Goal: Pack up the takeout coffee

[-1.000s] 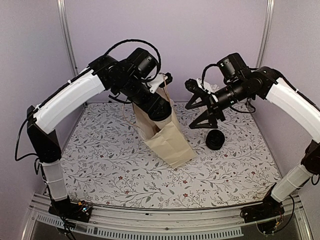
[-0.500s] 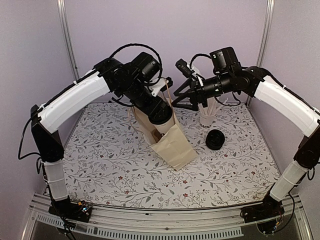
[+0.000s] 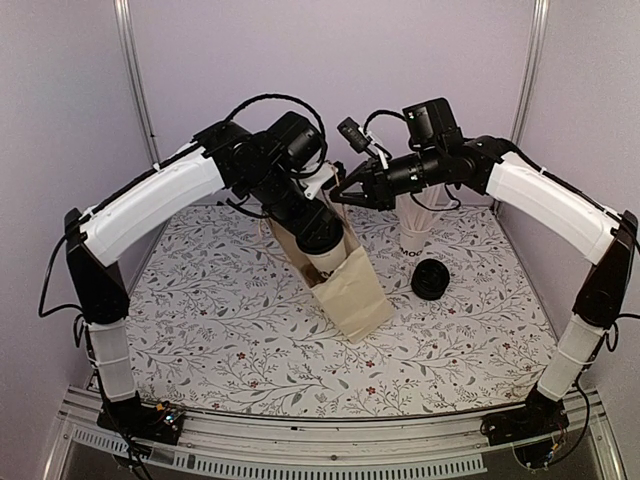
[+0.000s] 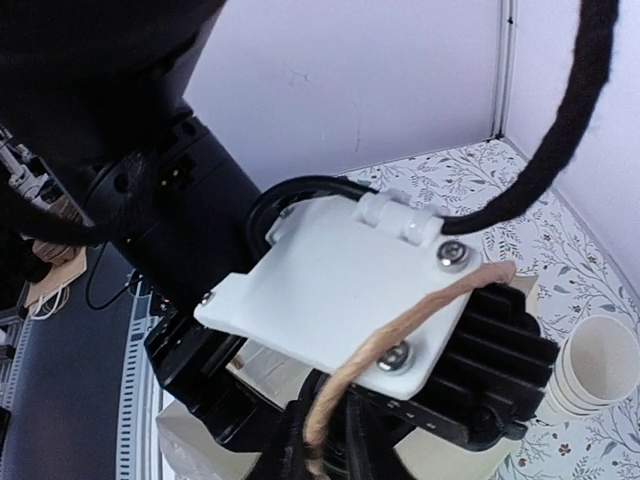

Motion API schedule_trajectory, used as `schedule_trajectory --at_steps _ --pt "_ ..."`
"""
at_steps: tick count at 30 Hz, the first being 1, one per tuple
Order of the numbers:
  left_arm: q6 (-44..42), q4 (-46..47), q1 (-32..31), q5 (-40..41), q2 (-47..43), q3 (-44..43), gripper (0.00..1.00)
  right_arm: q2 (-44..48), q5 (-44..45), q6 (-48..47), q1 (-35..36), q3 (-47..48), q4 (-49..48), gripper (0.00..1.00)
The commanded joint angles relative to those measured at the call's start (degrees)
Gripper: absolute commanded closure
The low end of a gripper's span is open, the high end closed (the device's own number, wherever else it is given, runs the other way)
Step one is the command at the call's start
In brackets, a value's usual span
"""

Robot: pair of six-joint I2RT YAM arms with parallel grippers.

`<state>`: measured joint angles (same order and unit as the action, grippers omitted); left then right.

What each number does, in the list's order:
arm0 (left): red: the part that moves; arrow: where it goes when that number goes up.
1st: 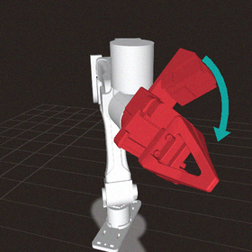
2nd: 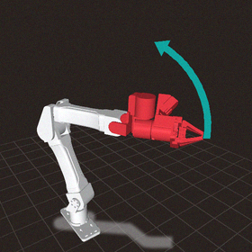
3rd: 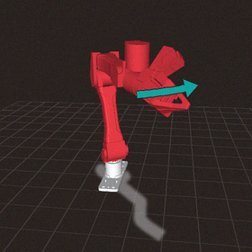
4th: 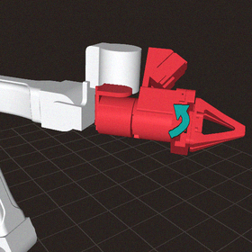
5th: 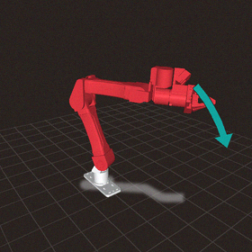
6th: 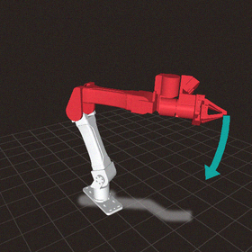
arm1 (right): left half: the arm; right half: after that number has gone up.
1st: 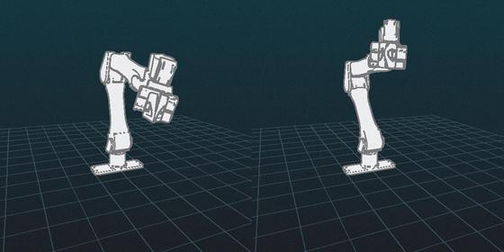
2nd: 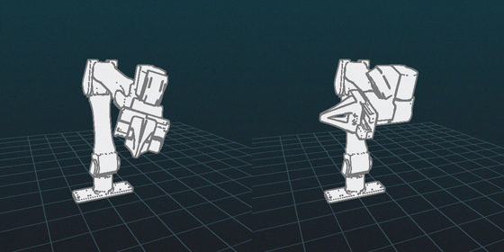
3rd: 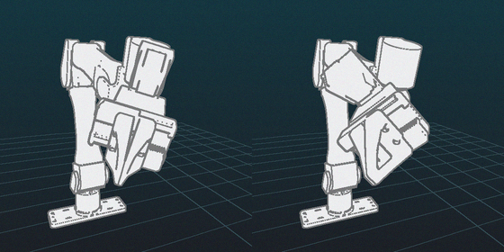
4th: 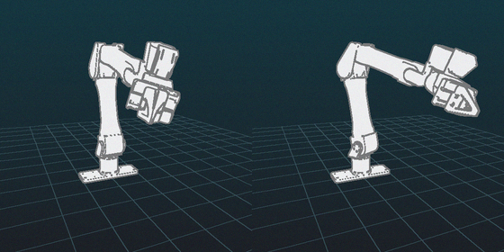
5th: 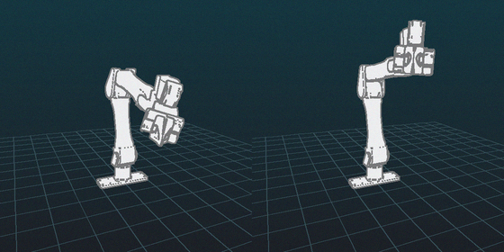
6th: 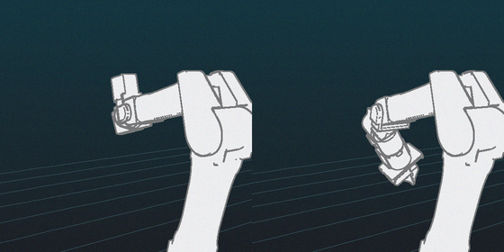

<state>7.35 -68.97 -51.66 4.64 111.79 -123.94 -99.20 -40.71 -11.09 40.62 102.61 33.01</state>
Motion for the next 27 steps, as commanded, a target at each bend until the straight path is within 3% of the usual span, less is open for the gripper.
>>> schedule_trajectory --at_steps 1,10,15,22,27 --pt "-0.69 -0.1 0.91 0.52 -0.72 1.58 0.61 -0.87 1.45 0.65 0.21 3.28 -1.04 0.95" --pt "-3.25 6.63 0.99 -2.46 -10.84 11.38 0.62 -0.21 5.47 -2.42 -1.72 4.36 0.42 0.99" --pt "-4.64 9.35 1.18 -1.74 -12.94 11.52 0.62 -0.86 9.16 -3.88 -2.44 4.71 0.9 0.97" --pt "-6.56 13.61 2.45 -1.98 -13.44 9.96 0.62 -2.37 16.68 -4.87 -3.27 7.29 3.35 0.62" --pt "-7.27 13.86 3.24 -1.85 -13.33 7.74 0.61 -6.07 19.26 -4.87 -3.4 9.84 8.09 0.55"
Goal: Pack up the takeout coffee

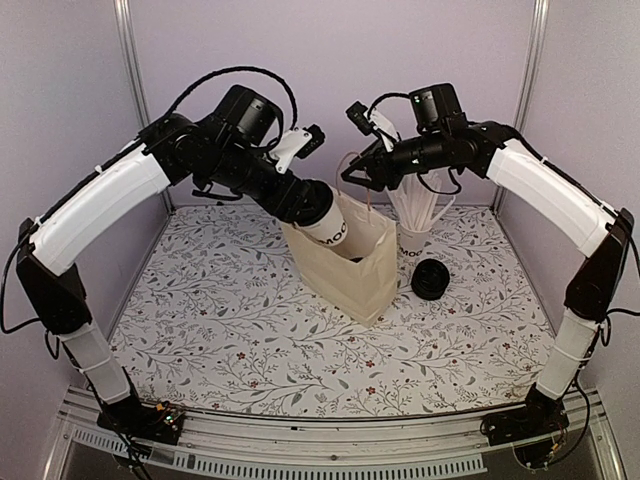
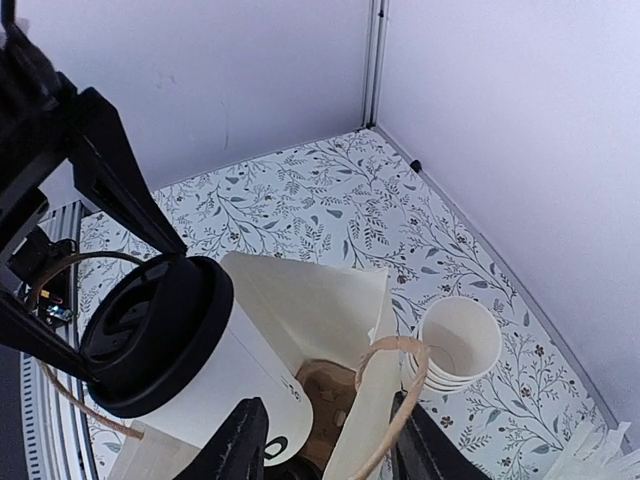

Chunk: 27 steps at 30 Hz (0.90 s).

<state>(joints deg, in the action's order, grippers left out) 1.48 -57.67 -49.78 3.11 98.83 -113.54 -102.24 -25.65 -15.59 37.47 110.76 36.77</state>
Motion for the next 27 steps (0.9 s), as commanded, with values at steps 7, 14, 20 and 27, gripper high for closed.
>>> schedule_trajectory --at_steps 7,14,20,27 --pt "-1.39 3.75 2.1 0.79 -2.13 -3.07 0.61 -4.97 6.62 -1.18 -0.3 1.79 7.93 0.51" --pt "-3.0 5.23 2.93 2.1 -3.52 -2.79 0.6 -3.89 10.3 -1.48 -0.45 0.04 8.56 0.48" --pt "-3.75 6.85 3.25 1.26 -4.55 -2.91 0.6 -2.15 11.08 -1.54 -2.11 -1.01 8.3 0.48" --pt "-5.05 9.75 3.37 0.27 -4.91 -2.99 0.59 0.77 9.15 -4.06 -2.22 -1.77 8.0 0.43"
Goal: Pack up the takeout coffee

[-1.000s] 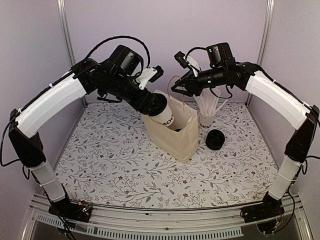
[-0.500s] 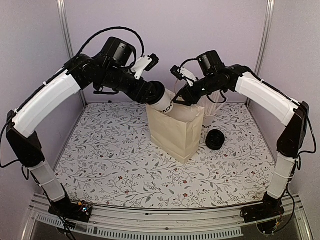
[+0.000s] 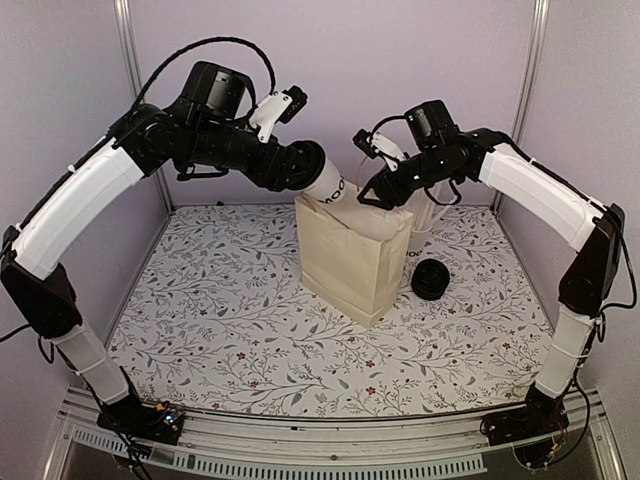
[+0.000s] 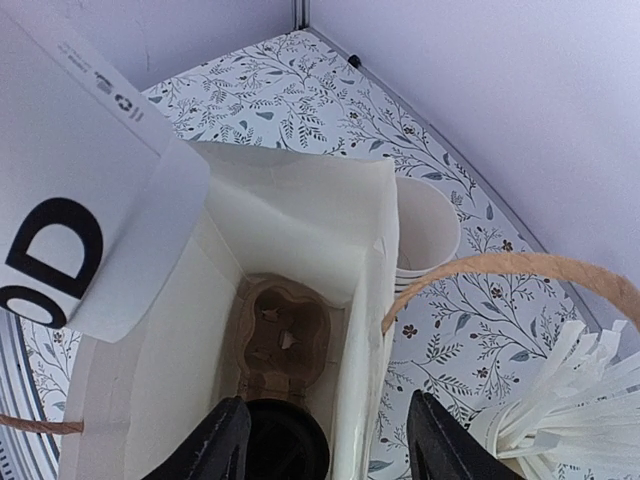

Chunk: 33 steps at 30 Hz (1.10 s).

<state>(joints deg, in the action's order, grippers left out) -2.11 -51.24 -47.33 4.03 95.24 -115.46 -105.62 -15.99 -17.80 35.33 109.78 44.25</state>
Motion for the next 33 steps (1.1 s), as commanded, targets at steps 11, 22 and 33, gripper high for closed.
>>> schedule_trajectory --at_steps 11,22,33 --pt "-3.15 3.61 1.62 -0.05 -0.49 -4.42 0.58 4.45 3.07 -1.77 -1.01 -2.46 1.55 0.42" --pt "-4.4 2.23 1.65 0.94 -1.21 -5.14 0.58 1.85 0.09 -1.16 -2.45 -2.92 3.92 0.58" --pt "-6.19 -1.27 1.7 2.53 -2.66 -5.8 0.58 -1.3 -6.91 -3.16 -2.65 -0.18 6.05 0.89"
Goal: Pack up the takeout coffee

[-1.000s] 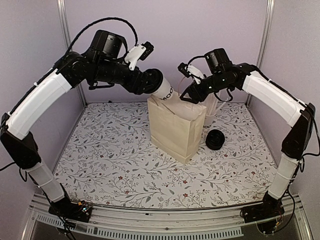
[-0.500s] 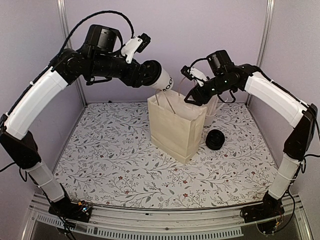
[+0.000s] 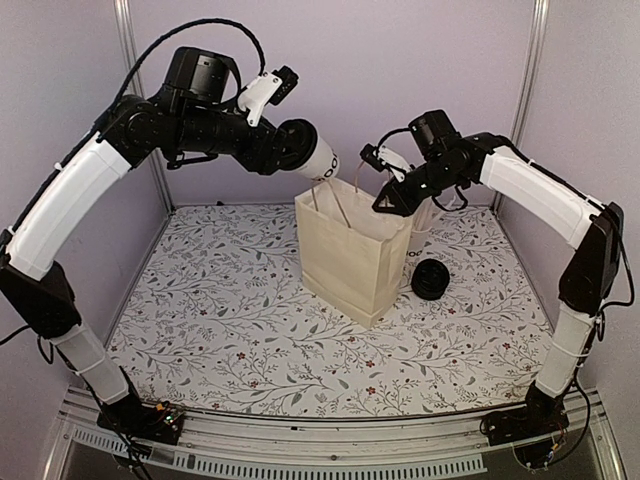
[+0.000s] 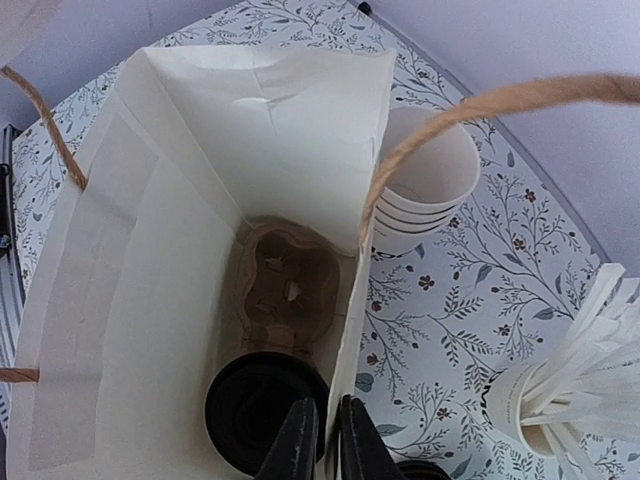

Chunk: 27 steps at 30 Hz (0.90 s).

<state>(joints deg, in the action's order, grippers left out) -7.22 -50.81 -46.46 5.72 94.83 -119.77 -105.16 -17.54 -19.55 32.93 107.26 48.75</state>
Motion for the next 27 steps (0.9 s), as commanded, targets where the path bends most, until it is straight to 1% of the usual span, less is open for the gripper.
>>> schedule_trajectory --at_steps 1,5,8,12,18,21,24,27 --pt "-1.19 -2.09 0.8 0.74 -2.35 -1.56 0.58 -1.99 -7.44 -2.38 -0.26 2.86 2.09 0.9" --pt "-1.11 -4.18 0.69 -0.4 -3.67 -0.67 0.58 -1.21 -13.4 -5.78 -0.08 3.02 2.64 0.92" --pt "-1.21 -4.41 0.02 -0.87 -6.54 3.41 0.58 0.21 -14.41 -9.01 0.53 1.98 1.92 0.92" --pt "-0.34 -5.7 -1.06 -0.19 -10.15 7.92 0.58 3.06 -14.4 -12.35 2.5 -1.63 -0.61 0.92" --pt "1.22 -8.31 -2.5 2.36 -14.16 10.77 0.58 6.59 -9.63 -15.38 8.2 -7.27 -4.14 0.92" --pt "1.96 -8.78 -2.84 3.87 -16.1 11.89 0.59 8.79 -3.81 -16.67 11.15 -9.98 -7.28 0.93" --pt "2.56 -8.47 -3.01 4.71 -17.66 12.95 0.59 9.32 1.12 -17.13 11.72 -9.82 -10.2 0.98" --pt "2.61 -7.55 -3.07 5.34 -18.96 13.89 0.59 8.72 5.49 -17.57 11.72 -8.0 -12.85 0.98"
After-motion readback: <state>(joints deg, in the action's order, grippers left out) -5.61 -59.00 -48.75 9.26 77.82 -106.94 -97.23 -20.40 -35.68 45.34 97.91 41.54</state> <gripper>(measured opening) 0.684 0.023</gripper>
